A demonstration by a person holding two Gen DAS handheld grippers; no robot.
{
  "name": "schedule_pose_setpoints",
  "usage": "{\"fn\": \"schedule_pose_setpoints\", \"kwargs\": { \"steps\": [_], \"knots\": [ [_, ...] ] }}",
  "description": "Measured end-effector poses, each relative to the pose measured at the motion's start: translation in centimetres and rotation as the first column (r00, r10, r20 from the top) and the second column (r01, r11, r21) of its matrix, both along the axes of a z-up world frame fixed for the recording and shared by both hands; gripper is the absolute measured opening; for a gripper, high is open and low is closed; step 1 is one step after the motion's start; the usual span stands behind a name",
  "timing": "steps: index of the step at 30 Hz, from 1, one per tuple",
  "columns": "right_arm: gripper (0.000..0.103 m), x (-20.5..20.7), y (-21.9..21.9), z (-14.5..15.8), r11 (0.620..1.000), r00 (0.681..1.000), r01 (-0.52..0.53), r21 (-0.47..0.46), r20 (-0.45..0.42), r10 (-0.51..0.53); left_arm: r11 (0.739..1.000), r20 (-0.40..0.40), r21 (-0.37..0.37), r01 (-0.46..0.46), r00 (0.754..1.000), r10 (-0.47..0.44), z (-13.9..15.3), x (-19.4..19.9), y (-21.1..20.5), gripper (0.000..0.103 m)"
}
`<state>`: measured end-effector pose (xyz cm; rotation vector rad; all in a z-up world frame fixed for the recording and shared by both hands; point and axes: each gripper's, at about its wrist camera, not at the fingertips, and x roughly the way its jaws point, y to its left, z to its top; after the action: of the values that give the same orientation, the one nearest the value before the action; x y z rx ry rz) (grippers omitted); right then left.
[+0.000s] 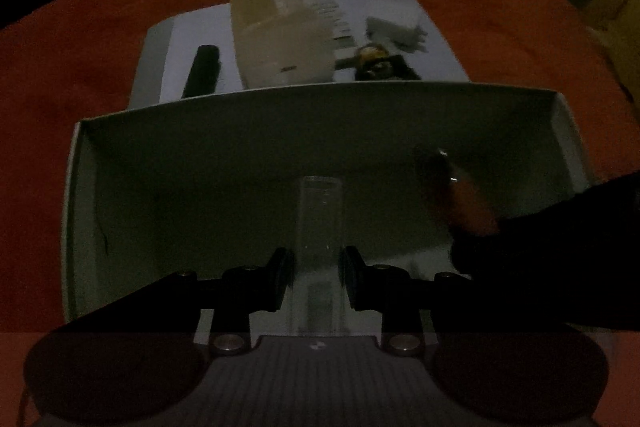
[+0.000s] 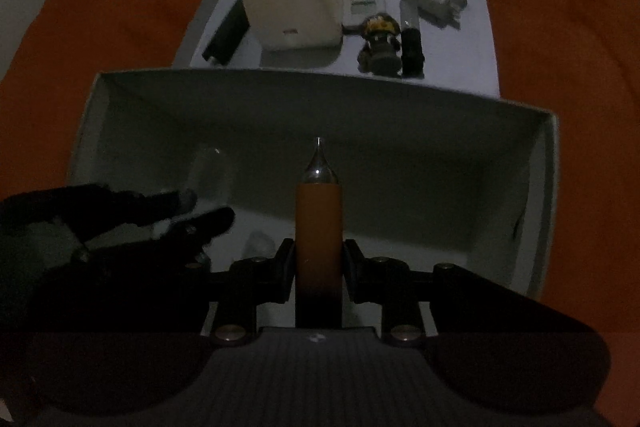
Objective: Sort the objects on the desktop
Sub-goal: 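Lift both held items and carry them back over the white box, then lower both items into the box and open both tools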
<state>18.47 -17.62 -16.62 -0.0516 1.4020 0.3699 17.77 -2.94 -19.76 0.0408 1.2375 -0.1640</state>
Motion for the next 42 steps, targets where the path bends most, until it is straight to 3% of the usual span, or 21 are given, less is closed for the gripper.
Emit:
{"fn": "schedule_pose_setpoints", "kwargs": {
  "steps": [22,27,42],
  "knots": [
    [0.027,2.1,-1.5,-8.2,0.984,0.982,0.162,-0.078,-0.088,-0.168,0.997,-0.11,0.055,-0.052,0.992,0.057,-6.2,2.4,0.2,0.025],
    [0.027,1.0,-1.6,-8.4,0.986,0.984,0.145,-0.088,-0.089,-0.153,0.998,-0.171,0.055,-0.039,0.984,0.048,-6.8,1.1,0.2,0.025],
    [0.027,-3.5,-2.3,-8.2,0.987,0.988,0.102,-0.124,-0.102,-0.115,0.997,-0.198,0.065,-0.047,0.978,0.059,-6.8,-2.2,0.0,0.025]
  ]
}}
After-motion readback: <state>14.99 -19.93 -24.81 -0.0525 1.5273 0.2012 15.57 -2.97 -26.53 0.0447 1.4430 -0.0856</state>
